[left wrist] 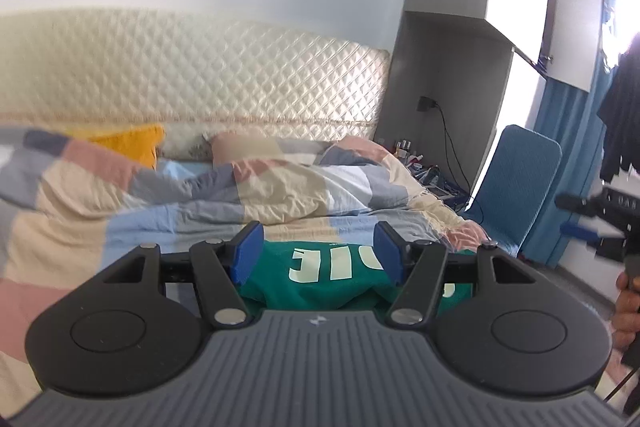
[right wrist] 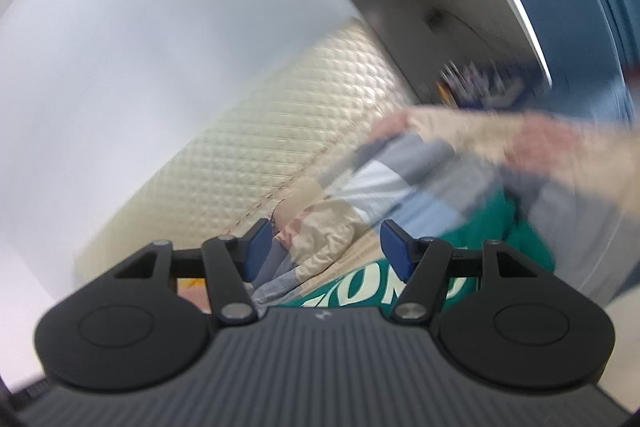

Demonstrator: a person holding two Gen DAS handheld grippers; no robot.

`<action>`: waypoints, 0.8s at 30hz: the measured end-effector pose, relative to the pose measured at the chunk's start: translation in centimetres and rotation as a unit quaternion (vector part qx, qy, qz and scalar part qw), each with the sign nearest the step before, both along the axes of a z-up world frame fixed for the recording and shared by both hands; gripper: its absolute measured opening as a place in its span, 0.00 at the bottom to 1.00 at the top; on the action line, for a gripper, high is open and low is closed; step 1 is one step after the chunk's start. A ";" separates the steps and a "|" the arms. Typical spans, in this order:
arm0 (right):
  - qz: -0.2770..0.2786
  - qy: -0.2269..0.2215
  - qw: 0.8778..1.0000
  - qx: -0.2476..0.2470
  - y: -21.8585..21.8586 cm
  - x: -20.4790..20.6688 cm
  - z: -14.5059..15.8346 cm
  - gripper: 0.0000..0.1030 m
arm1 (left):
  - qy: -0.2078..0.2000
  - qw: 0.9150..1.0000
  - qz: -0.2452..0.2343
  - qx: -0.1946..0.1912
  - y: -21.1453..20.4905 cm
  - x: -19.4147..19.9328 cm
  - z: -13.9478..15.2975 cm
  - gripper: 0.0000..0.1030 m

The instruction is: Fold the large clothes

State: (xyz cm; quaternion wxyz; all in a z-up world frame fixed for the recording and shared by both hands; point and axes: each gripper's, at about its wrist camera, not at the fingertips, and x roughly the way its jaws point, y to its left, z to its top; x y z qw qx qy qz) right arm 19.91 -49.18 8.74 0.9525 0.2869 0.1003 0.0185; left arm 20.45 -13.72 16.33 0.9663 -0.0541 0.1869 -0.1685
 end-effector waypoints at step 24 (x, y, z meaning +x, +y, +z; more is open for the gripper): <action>0.043 -0.024 0.979 -0.197 14.4 -13.6 -3.6 0.62 | -0.055 0.998 -0.003 0.042 4.4 -16.7 -3.0 0.65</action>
